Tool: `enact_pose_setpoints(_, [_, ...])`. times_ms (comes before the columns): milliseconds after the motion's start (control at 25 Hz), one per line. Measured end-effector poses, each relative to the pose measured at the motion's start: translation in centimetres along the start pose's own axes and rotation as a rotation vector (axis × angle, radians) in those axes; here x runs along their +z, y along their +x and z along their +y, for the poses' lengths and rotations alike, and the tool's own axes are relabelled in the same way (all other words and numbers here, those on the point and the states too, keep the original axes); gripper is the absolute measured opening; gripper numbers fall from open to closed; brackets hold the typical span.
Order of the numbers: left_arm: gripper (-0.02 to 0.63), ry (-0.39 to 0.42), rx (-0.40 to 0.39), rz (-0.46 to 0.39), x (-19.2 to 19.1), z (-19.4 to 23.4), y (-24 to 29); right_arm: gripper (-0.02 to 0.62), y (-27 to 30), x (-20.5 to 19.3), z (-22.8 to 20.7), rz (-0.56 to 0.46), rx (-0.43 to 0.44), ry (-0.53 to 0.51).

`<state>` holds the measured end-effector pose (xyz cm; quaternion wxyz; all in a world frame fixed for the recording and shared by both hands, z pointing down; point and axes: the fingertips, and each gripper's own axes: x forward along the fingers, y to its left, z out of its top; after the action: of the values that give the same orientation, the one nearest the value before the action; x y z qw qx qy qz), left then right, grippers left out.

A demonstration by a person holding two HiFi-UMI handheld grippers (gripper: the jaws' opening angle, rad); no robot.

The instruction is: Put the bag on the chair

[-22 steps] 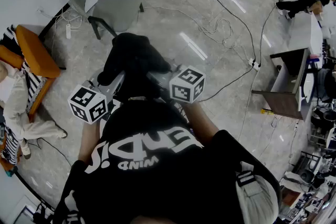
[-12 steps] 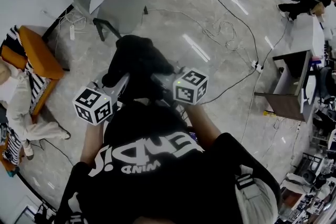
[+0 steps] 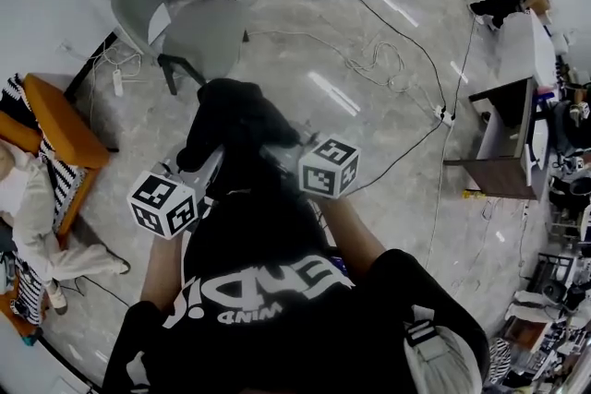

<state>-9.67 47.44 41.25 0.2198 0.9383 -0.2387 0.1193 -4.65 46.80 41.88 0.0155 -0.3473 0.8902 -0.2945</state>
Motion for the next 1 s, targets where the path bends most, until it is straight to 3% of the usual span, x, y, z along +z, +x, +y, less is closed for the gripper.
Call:
enact_pose_setpoints(560, [0.063, -0.015, -0.01, 0.0, 2.2, 5.8, 2.3, 0.066, 4.5, 2.4, -3.6, 0.005, -0.035, 0.015])
enact_pose_setpoints(1000, [0.063, -0.03, -0.018, 0.005, 7.9, 12.7, 7.7, 0.066, 9.6, 8.8, -10.2, 0.005, -0.018, 0.038])
